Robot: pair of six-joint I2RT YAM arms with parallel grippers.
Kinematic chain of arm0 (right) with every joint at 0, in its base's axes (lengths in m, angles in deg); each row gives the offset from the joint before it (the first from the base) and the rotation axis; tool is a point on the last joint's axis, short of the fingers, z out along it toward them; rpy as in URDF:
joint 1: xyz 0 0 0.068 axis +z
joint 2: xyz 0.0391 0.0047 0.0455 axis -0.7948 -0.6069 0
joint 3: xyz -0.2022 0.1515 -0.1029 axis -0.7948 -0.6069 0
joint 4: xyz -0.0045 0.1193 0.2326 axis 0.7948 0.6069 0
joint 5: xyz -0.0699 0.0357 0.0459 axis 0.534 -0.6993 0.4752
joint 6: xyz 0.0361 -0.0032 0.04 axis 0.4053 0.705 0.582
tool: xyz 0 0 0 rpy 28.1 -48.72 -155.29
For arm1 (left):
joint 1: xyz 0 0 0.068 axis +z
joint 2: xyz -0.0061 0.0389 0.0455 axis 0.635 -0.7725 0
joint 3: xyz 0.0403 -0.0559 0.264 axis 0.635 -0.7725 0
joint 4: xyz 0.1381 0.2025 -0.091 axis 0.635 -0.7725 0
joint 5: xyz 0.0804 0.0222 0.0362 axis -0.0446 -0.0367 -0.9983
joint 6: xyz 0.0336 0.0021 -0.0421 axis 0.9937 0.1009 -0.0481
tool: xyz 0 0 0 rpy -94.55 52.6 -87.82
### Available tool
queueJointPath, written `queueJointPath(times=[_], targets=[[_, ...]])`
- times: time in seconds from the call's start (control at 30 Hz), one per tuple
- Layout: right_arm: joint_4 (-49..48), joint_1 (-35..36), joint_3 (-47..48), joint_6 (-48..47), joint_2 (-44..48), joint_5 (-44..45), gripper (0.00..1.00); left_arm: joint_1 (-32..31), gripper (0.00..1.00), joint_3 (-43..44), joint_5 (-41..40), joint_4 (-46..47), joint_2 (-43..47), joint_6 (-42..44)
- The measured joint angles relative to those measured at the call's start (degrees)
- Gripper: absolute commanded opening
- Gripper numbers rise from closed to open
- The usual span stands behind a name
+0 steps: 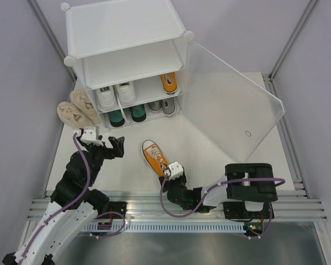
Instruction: Place and organize the shoes in the shoe cabinet
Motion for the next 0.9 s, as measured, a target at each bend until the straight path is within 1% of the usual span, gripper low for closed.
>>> queueJointPath(times=[0.2, 0.6, 0.9], targets=[[-0.24, 0.0, -1.07, -0.63, 2.6, -1.4, 0.01, 0.0, 0.99, 0.0, 0.04, 0.02, 0.0, 0.0], [-0.26, 0.0, -3.91, -2.19, 13.2, -1.7, 0.01, 0.0, 1.0, 0.0, 0.04, 0.02, 0.37, 0.02], [-1.51, -0.39, -5.55, -2.71, 15.04, -2.99, 0.01, 0.0, 1.0, -0.02, 0.04, 0.02, 0.68, 0.02]])
